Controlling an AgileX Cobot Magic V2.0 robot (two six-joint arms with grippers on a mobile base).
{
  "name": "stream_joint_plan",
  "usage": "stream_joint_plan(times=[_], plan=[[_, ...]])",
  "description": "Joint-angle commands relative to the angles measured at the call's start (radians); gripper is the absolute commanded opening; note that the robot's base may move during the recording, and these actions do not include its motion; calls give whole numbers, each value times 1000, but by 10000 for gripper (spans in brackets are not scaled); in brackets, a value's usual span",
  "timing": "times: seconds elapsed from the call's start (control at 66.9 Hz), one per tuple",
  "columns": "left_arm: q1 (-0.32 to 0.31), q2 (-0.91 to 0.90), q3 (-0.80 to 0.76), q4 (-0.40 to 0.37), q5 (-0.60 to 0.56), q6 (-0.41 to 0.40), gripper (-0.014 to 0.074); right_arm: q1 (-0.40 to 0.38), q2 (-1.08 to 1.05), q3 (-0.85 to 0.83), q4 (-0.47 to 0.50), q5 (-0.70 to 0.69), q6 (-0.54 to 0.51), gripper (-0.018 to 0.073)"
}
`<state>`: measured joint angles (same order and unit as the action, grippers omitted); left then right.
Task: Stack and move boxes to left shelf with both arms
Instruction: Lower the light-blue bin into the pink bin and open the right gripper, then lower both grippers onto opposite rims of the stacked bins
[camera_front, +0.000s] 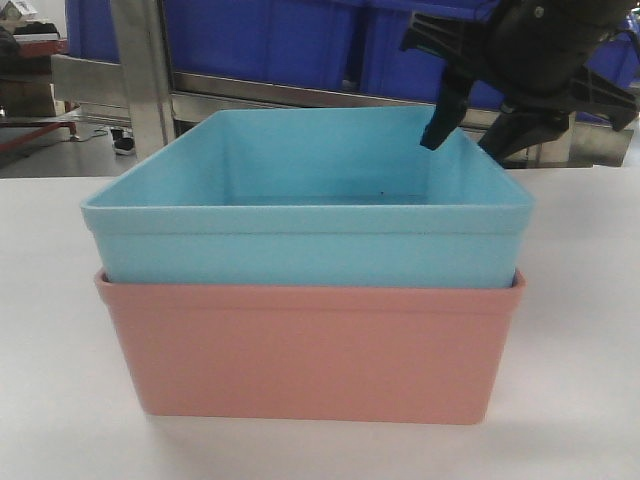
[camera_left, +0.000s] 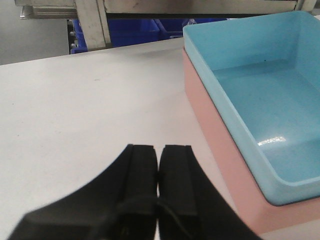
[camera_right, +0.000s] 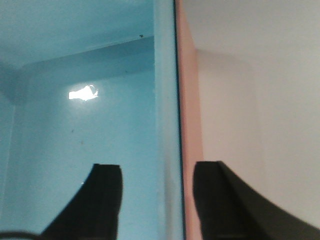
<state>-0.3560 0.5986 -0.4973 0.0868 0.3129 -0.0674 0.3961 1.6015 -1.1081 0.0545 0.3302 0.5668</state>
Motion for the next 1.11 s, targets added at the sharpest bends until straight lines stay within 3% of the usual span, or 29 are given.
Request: stream_joint_plan(times=[0.0,0.045,0.254,0.329,0.463,0.717,1.091], plan=[[1,1,-29,0,-79,1,51,-1,-51,-33,-8,-43,-21,545],[1,1,-31,0,-74,1,92,-1,-52,-40,-18,-26,-23,561],[1,20,-82,-18,-7,1,452,-1,-70,-114,-106,95,-85,560],[1,50,-126,-40,30,1,506,-1,-83,-143,-138,137,-112,560],[1,145,-257,-87,107,1,510,-1,-99,-198,-179,218,-129,560],[1,440,-560,-92,298,1,510,-1,-100,-299,-183,391,-181,560],[1,862,-959,-195,546,1,487,29,-89,-324,-130,423,-181,559]])
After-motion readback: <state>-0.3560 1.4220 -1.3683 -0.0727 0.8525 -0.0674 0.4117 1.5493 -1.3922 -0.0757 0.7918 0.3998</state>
